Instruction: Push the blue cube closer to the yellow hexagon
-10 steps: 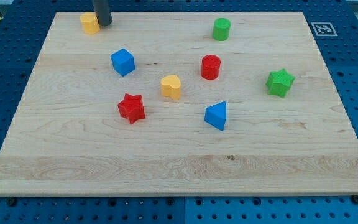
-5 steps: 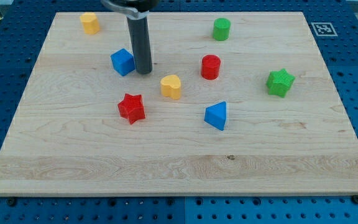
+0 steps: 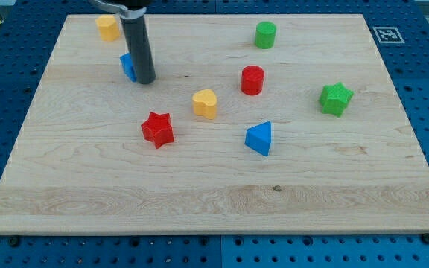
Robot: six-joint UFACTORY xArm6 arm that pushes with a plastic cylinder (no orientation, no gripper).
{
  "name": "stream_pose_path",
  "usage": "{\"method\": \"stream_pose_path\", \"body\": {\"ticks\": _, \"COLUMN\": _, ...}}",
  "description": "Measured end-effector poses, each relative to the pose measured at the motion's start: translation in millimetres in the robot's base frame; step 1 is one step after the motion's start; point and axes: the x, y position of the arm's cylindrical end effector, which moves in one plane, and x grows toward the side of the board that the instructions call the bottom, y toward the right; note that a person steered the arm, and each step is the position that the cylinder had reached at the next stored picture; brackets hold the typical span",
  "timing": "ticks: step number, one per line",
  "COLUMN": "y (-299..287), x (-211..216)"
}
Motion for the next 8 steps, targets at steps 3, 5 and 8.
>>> {"method": "stream_pose_path", "body": {"ticks": 3, "y": -43.0, "x": -22.1}}
{"method": "stream_pose_path", "body": {"ticks": 5, "y": -46.7, "x": -57.5}}
{"method": "stream_pose_path", "body": {"ticks": 8, "y": -42.5, "x": -48.2}}
